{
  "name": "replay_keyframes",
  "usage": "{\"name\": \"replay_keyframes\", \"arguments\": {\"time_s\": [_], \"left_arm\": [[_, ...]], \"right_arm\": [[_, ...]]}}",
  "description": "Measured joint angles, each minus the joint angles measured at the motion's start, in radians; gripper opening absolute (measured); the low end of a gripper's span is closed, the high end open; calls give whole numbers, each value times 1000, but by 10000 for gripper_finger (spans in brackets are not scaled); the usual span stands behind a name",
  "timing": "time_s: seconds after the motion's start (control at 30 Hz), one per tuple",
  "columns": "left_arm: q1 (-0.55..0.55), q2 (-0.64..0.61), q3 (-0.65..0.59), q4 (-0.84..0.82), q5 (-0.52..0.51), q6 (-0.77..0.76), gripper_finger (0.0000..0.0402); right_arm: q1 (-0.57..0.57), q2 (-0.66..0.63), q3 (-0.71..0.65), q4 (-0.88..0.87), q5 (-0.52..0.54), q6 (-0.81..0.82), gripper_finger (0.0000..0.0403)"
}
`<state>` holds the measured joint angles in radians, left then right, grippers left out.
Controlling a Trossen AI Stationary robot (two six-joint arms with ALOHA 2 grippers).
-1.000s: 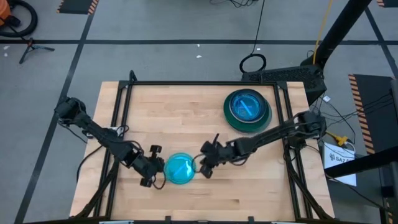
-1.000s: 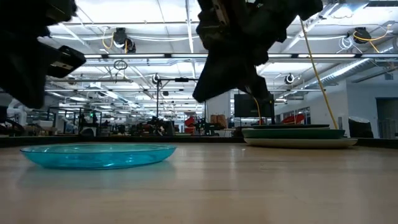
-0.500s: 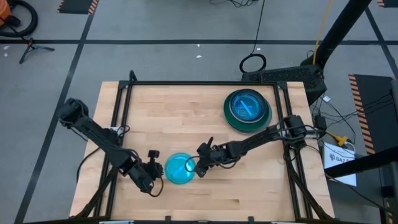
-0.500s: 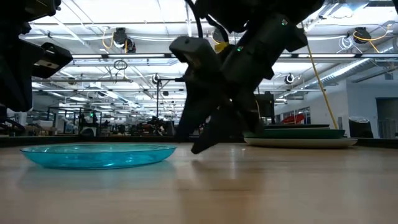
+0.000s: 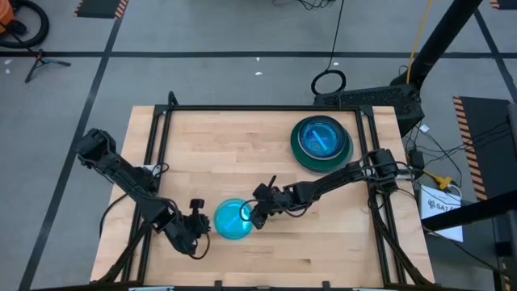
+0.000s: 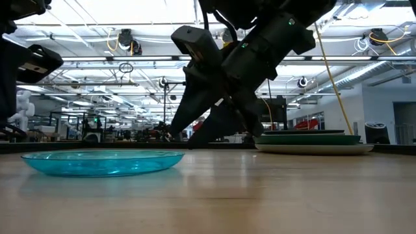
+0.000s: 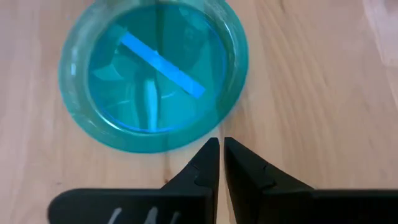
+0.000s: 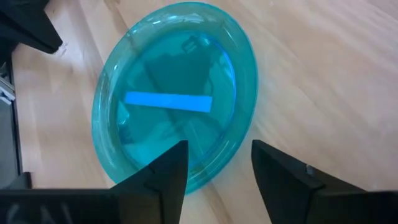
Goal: Stack plastic plates
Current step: Stack the blue plate on the blue plate
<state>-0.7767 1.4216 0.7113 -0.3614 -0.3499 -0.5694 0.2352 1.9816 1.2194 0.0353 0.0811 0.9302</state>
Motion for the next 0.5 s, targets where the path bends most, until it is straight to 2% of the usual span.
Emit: {"name": "replay_keyframes", "arguments": {"time_s": [0.13, 0.37, 0.5], "left_arm": [[-15, 0, 0, -1, -36, -16, 31], [-27, 42, -1, 16, -37, -43, 31], [-38, 50, -2, 23, -45, -48, 31]], "right_arm": [[0, 24, 0, 14, 2, -2, 169], [-2, 93, 1, 134, -4, -15, 169], [-11, 94, 1, 140, -9, -15, 169]]}}
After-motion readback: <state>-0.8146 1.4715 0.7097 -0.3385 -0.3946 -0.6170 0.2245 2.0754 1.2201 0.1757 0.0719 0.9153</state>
